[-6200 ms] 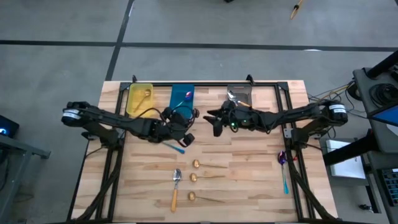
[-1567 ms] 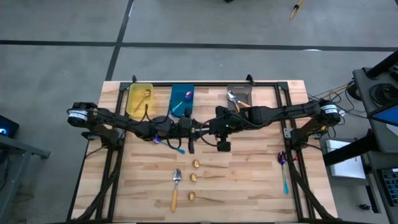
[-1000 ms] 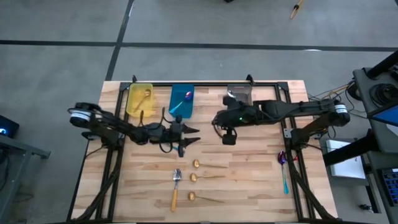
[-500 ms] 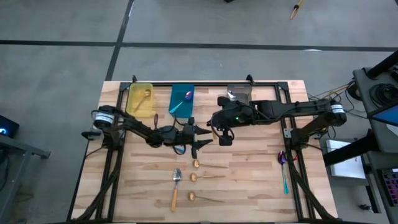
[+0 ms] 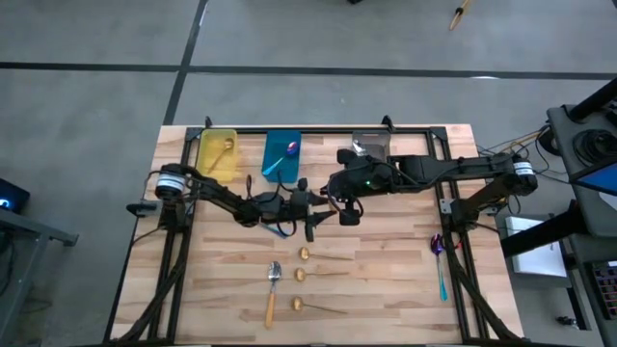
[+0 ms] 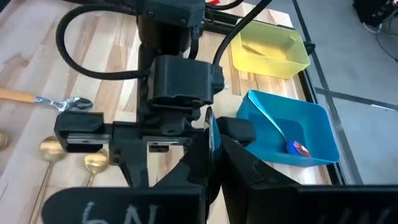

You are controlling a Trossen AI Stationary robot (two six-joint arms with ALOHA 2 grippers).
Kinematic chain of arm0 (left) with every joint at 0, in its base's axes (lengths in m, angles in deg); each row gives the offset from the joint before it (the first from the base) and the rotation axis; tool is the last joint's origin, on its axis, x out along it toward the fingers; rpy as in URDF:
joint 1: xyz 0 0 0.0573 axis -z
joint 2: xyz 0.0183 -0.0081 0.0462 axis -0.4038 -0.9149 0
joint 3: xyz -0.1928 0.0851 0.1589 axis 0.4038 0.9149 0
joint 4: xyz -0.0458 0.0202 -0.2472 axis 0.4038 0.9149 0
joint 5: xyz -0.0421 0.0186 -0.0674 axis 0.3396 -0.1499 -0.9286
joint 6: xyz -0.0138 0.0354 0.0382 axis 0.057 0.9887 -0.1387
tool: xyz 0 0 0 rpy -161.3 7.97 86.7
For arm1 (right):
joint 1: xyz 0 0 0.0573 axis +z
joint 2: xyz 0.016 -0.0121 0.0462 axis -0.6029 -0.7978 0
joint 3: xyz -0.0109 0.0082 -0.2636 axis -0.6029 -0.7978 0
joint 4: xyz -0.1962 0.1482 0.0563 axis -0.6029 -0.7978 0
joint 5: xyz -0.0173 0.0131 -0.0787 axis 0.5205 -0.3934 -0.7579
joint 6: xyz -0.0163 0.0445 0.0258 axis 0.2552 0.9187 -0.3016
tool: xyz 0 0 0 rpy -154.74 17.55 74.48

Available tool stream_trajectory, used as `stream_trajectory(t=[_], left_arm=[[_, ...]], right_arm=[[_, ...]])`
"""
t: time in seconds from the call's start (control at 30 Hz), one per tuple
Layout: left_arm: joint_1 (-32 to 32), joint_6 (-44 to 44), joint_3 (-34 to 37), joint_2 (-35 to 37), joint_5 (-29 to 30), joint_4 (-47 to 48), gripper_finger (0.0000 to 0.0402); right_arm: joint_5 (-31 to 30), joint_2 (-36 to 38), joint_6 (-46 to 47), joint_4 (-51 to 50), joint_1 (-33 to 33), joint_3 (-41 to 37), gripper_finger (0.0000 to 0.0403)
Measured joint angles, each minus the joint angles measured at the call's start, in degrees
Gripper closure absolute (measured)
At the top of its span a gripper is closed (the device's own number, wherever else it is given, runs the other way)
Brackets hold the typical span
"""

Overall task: Sort silverware by color (type)
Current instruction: Put the yellow spoon into the black bin

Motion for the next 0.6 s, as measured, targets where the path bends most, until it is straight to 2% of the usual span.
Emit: stream_trajectory(t=[0.2, 0.43, 0.6], left_arm=[[0.00, 0.05, 0.09, 0.02, 0.41, -0.10, 0.0382], [0.02, -0.51, 0.09, 0.04, 0.50, -0.04, 0.0385], [0.00, -0.89, 0.08, 0.14, 1.98, -0.45, 0.0385]], right_arm=[[-0.04, -0.10, -0.07, 0.06, 0.00, 0.00, 0.0390], [-0.44, -0.65, 0.46, 0.45, 0.00, 0.00, 0.0381], [-1.65, -0.70, 1.92, 1.37, 0.00, -0.02, 0.0335]])
